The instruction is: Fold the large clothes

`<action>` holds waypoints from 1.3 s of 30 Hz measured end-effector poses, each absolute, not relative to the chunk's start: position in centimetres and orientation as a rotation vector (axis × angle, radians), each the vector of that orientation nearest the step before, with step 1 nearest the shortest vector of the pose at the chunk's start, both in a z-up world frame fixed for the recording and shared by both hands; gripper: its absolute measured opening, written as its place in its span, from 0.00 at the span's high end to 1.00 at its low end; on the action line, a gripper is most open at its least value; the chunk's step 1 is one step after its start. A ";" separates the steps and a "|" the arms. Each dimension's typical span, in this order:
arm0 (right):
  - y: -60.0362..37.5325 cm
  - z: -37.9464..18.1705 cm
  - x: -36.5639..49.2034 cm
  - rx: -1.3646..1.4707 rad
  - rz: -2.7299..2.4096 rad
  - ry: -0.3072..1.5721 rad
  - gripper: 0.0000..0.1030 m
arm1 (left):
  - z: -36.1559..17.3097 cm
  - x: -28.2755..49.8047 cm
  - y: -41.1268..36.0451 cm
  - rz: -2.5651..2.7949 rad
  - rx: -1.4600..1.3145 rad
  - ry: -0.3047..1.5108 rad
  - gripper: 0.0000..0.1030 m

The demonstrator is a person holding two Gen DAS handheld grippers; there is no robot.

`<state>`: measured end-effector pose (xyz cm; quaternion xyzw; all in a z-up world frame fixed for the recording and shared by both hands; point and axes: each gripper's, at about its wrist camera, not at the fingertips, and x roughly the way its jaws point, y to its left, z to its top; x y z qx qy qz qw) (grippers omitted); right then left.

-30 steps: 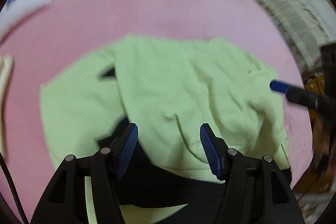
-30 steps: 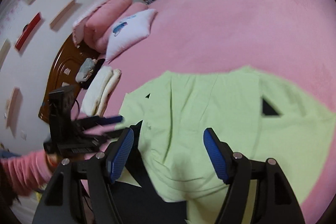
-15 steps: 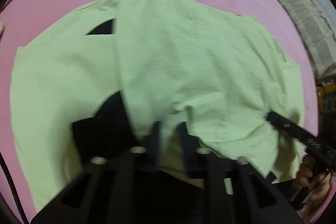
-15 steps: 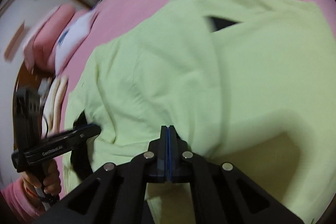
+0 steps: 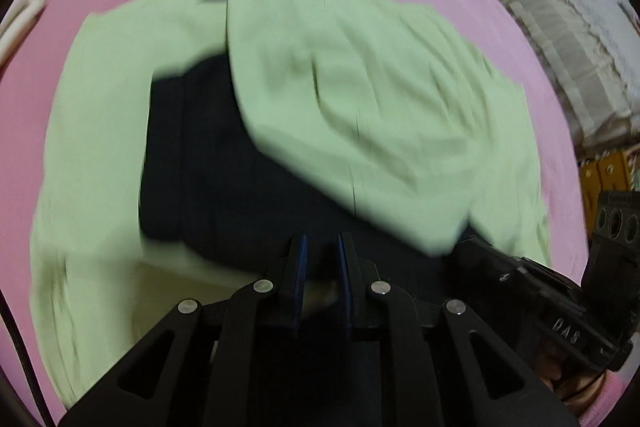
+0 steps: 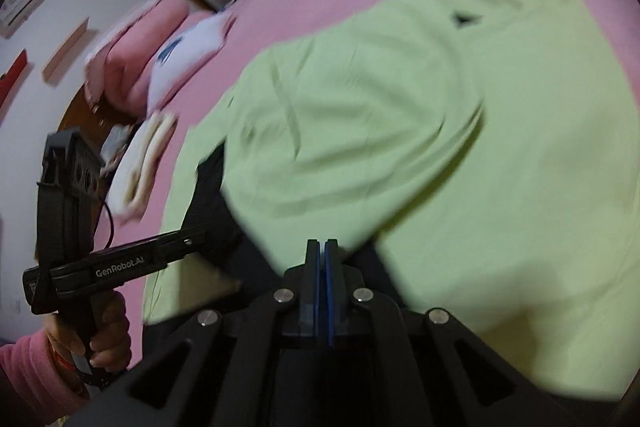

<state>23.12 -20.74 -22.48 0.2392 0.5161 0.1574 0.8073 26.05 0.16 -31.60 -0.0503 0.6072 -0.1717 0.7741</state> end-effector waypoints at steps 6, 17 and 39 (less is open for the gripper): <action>-18.6 -23.8 15.7 0.375 0.253 1.171 0.98 | -33.8 19.1 1.1 -0.226 -0.010 1.375 0.89; -24.6 -23.1 3.8 0.401 0.043 1.170 0.98 | -33.2 7.7 4.9 -0.020 -0.075 1.325 0.89; -32.6 -25.1 -11.6 0.943 -0.261 1.019 0.40 | -34.7 -8.2 17.7 0.353 -0.431 1.223 0.43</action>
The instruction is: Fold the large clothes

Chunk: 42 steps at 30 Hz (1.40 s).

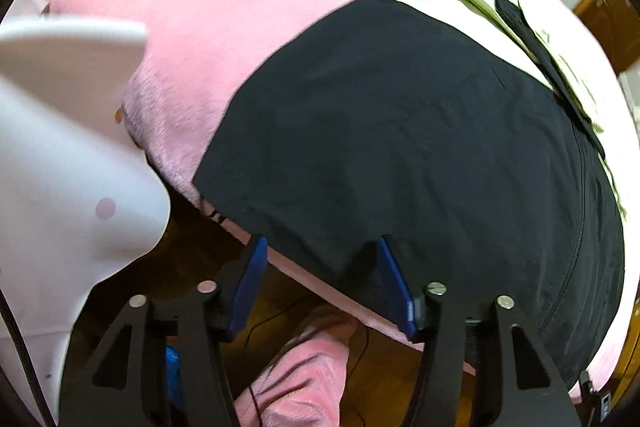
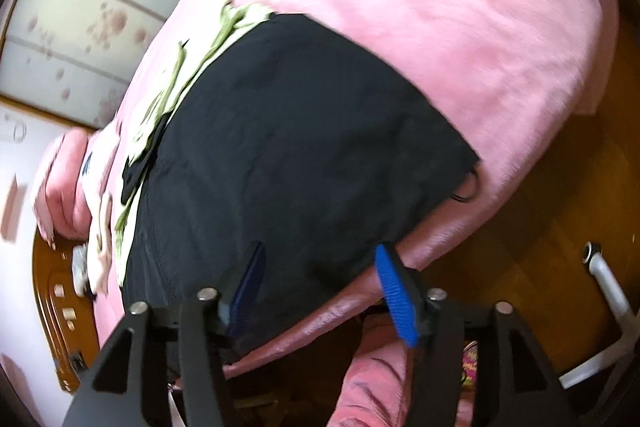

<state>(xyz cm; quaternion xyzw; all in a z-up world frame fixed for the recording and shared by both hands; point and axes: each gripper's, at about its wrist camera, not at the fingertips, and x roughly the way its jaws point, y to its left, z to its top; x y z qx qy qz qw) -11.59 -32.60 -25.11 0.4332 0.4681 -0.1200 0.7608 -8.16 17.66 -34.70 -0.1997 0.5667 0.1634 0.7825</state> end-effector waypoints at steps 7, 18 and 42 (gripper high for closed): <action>-34.5 -27.9 -13.0 1.073 -0.297 0.938 0.38 | -38.0 -7.5 17.7 0.317 -0.503 1.156 0.38; -34.9 -27.0 -11.8 1.077 -0.436 0.806 0.29 | -39.8 -8.1 21.3 0.334 -0.664 1.088 0.37; -34.6 -21.0 -7.7 0.849 -0.175 0.894 0.95 | -37.4 -4.6 18.3 0.497 -0.497 1.050 0.73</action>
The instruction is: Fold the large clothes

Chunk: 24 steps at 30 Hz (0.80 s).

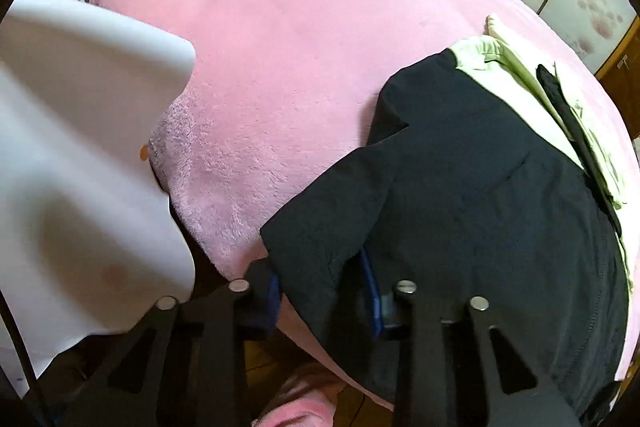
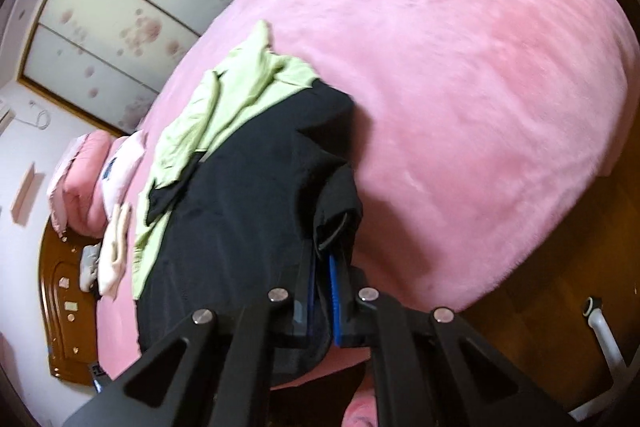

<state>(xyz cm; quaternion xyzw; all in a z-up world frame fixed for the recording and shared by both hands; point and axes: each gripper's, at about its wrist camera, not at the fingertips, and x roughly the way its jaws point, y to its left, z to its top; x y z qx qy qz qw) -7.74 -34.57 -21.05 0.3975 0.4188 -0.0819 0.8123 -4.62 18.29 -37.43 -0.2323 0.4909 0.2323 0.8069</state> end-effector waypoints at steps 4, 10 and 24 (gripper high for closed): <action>-34.1 -20.2 -6.7 0.952 -0.116 0.849 0.95 | -36.5 -4.2 18.8 0.456 -0.558 1.057 0.79; -32.9 -19.3 -5.2 0.988 -0.058 0.817 0.95 | -35.1 -4.1 18.9 0.434 -0.559 1.060 0.83; -32.6 -17.1 -5.0 1.025 -0.060 0.820 0.95 | -29.7 -1.1 17.2 0.315 -0.627 1.031 0.85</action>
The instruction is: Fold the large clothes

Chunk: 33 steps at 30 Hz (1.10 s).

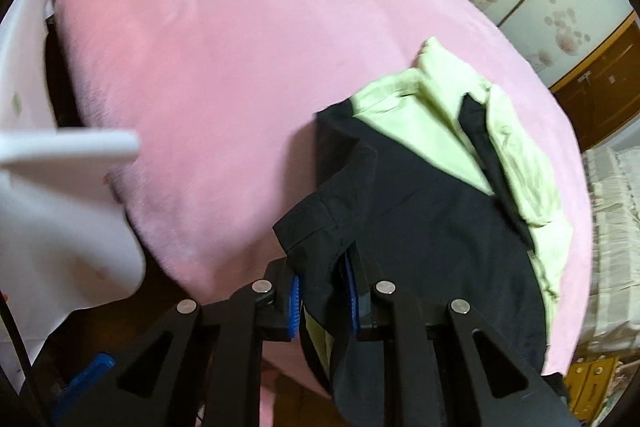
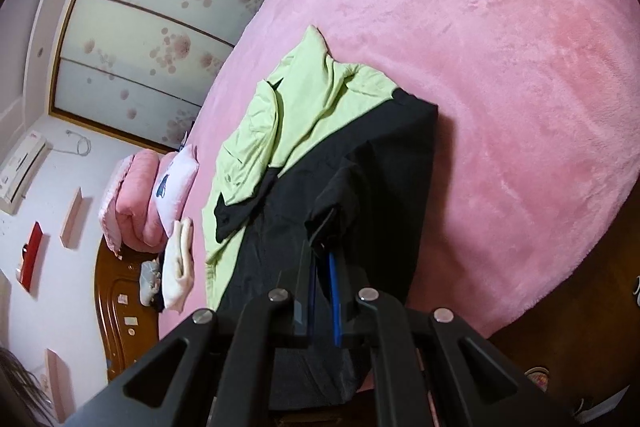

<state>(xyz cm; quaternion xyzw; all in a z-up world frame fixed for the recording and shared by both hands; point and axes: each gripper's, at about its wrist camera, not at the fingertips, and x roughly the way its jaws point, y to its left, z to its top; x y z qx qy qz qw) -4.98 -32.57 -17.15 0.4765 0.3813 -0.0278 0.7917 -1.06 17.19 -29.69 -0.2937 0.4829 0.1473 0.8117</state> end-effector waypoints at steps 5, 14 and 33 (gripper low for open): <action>-33.1 -15.5 -2.5 1.069 -0.035 0.767 0.95 | -26.8 3.1 15.4 0.255 -0.662 0.997 0.86; -36.5 -12.2 5.2 1.210 0.004 0.608 0.95 | -21.2 13.6 12.8 0.130 -0.651 0.916 0.86; -41.0 -6.8 26.7 1.097 -0.020 0.504 0.95 | -17.3 39.4 11.4 0.160 -0.497 0.966 0.86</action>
